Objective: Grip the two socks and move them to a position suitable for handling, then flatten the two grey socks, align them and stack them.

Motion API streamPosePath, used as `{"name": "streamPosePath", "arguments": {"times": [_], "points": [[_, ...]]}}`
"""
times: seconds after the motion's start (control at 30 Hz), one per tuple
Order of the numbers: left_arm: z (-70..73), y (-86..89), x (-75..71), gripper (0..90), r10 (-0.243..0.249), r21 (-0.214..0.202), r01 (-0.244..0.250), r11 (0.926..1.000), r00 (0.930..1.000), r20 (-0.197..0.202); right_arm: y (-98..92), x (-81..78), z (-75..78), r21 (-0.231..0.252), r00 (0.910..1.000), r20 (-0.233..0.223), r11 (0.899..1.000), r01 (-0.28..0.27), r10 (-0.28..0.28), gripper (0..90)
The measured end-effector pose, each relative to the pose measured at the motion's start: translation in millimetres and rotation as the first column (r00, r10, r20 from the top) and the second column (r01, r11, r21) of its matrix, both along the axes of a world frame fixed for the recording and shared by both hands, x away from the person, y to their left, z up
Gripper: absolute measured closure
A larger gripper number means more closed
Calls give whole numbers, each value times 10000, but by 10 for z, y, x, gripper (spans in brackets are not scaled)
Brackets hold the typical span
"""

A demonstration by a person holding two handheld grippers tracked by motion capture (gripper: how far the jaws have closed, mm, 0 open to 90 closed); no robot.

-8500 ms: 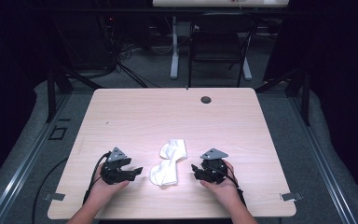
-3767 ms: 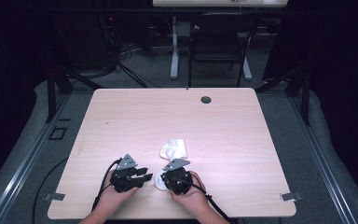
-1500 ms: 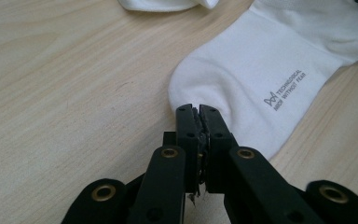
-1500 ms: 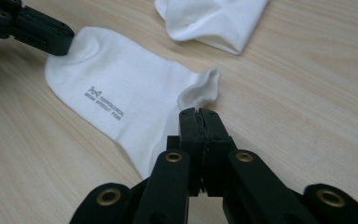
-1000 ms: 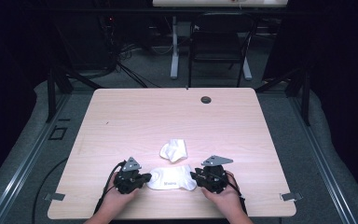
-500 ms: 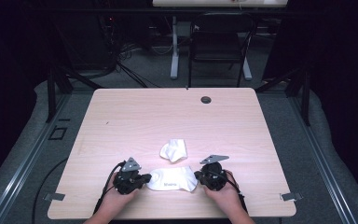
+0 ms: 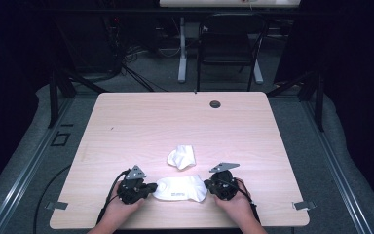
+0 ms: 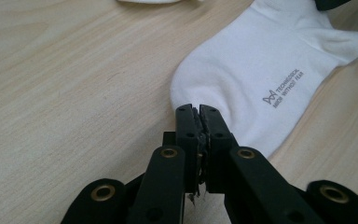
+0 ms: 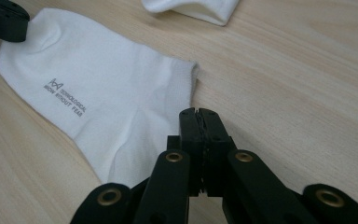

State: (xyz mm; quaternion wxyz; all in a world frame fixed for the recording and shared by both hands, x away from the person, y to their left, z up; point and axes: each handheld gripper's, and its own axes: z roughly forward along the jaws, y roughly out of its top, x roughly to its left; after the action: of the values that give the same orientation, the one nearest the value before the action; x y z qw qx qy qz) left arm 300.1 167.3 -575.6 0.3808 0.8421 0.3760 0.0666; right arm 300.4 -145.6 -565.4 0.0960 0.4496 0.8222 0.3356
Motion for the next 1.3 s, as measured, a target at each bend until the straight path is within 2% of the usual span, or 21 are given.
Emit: {"name": "streamPosePath", "arguments": {"times": [0.07,0.13,0.17,0.27,0.37,0.43,0.53,0.63,0.67,0.8,0.83,0.93,1.1,1.13,1.3], "points": [[11,10,-4,860,22,-76,-22,10000,10000,-4,3,-3,11,133,10000,2,9999,-6,6,870],[28,29,-6,812,82,-318,-86,9995,9999,-129,9,-6,25,236,10000,66,9997,-34,33,817],[35,38,-6,768,105,-408,-109,9991,9999,-80,16,-8,40,261,9999,133,9997,-5,2,792],[64,63,-6,735,189,-577,-187,9982,9998,24,27,-5,67,208,9994,340,9998,-3,-4,750],[81,77,0,698,261,-597,-252,9979,9996,132,34,9,118,321,9987,514,9995,-5,-11,702],[87,92,14,656,336,-512,-320,9982,9990,308,32,36,166,631,9980,632,9980,49,-89,676],[93,104,26,629,378,-444,-360,9984,9985,406,37,60,200,672,9975,692,9977,86,-132,656],[108,129,47,594,422,-412,-399,9984,9975,561,66,108,231,568,9950,990,9984,55,-111,619],[118,145,59,581,481,-456,-454,9979,9971,598,99,141,253,372,9935,1135,9993,-108,66,594],[128,179,81,564,598,-458,-566,9973,9956,720,170,194,283,348,9921,1232,9990,-265,220,566],[128,191,89,557,632,-405,-602,9974,9951,762,211,233,304,152,9912,1274,9991,-384,361,565],[127,225,114,553,772,-362,-744,9966,9936,825,254,269,316,219,9917,1227,9989,-405,376,565],[124,273,150,571,998,-238,-979,9949,9900,999,364,355,322,-19,9909,1199,9981,-608,606,570],[124,287,159,575,1078,-351,-1051,9938,9903,876,413,383,328,-247,9895,1230,9970,-731,756,570],[132,303,167,583,1070,-425,-1039,9937,9914,758,505,445,331,-435,9874,1351,9961,-772,825,560]]}}
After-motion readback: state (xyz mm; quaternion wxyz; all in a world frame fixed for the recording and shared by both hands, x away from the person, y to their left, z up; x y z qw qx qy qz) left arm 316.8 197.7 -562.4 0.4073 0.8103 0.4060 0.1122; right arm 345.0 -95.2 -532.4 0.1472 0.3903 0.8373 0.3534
